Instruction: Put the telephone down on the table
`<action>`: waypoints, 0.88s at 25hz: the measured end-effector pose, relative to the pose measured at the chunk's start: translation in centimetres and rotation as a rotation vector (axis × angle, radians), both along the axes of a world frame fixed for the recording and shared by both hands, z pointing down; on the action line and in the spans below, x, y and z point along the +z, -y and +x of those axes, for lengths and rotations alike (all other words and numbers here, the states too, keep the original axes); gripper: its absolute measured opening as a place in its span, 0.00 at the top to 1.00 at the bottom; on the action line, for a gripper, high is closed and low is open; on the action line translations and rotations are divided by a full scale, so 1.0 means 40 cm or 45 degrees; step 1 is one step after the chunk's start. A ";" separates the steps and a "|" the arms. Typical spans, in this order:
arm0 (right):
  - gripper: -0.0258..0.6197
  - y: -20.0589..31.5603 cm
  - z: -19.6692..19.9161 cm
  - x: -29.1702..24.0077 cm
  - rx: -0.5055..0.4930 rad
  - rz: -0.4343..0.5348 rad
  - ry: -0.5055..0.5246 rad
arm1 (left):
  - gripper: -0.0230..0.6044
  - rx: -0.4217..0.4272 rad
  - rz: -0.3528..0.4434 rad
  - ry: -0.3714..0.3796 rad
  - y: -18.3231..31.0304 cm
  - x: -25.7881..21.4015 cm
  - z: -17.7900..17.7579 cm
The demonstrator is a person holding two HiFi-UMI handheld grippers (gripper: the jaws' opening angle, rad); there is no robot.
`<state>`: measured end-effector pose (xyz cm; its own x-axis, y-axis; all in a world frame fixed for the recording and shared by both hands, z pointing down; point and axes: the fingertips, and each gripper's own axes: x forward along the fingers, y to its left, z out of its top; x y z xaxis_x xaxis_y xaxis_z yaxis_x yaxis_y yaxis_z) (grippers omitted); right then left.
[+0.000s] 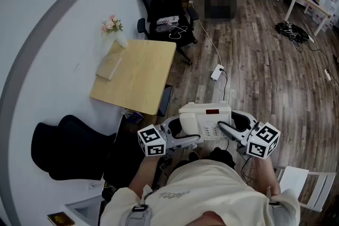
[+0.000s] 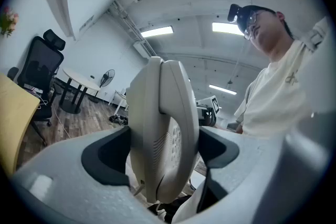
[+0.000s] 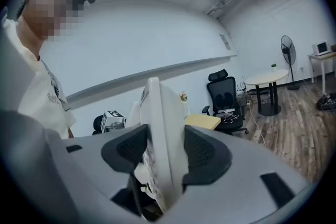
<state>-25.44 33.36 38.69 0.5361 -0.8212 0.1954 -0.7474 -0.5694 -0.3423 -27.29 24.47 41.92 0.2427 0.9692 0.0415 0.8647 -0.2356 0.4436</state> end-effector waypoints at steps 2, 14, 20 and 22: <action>0.62 0.001 -0.002 -0.009 0.006 0.002 -0.012 | 0.35 0.001 -0.017 -0.006 0.000 -0.009 -0.002; 0.62 0.002 0.019 -0.009 -0.017 0.006 -0.034 | 0.35 -0.003 -0.015 -0.039 0.000 -0.010 0.019; 0.62 -0.022 0.118 -0.002 -0.037 0.034 -0.011 | 0.35 -0.033 0.001 -0.008 -0.023 -0.009 0.113; 0.62 -0.035 0.155 -0.004 -0.060 0.047 -0.006 | 0.35 -0.056 0.006 0.004 -0.035 -0.012 0.147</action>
<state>-19.22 34.77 38.53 0.4973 -0.8523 0.1622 -0.7750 -0.5204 -0.3585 -21.41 25.89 41.44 0.2850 0.9574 0.0471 0.8522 -0.2756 0.4448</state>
